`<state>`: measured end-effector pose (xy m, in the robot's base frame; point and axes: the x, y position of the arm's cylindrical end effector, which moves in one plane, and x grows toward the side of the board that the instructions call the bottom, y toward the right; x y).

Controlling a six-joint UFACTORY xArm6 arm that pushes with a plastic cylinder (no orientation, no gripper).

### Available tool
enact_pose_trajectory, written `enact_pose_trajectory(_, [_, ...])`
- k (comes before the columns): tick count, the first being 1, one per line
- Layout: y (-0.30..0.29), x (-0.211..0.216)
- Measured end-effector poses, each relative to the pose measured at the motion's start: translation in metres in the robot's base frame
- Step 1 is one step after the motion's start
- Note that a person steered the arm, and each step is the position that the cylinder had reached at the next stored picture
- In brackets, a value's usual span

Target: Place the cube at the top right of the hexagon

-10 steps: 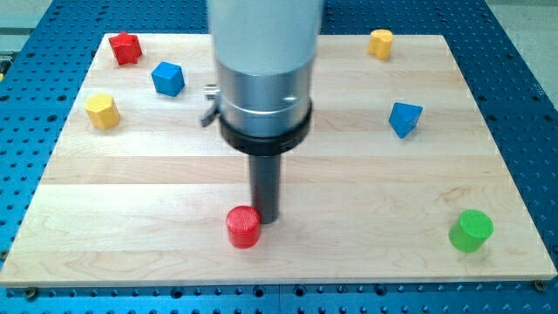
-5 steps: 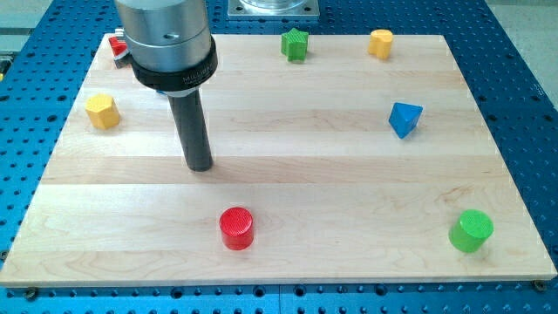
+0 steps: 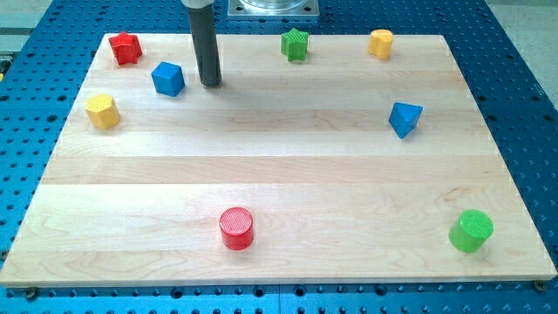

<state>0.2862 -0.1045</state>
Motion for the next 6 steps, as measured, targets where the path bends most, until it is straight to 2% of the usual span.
enact_pose_trajectory(1, [-0.017, -0.043])
enact_pose_trajectory(2, [-0.042, -0.025])
enact_pose_trajectory(3, [-0.021, 0.018])
enact_pose_trajectory(4, [-0.016, 0.037])
enact_pose_trajectory(5, [-0.019, 0.013])
enact_pose_trajectory(6, [-0.059, -0.011])
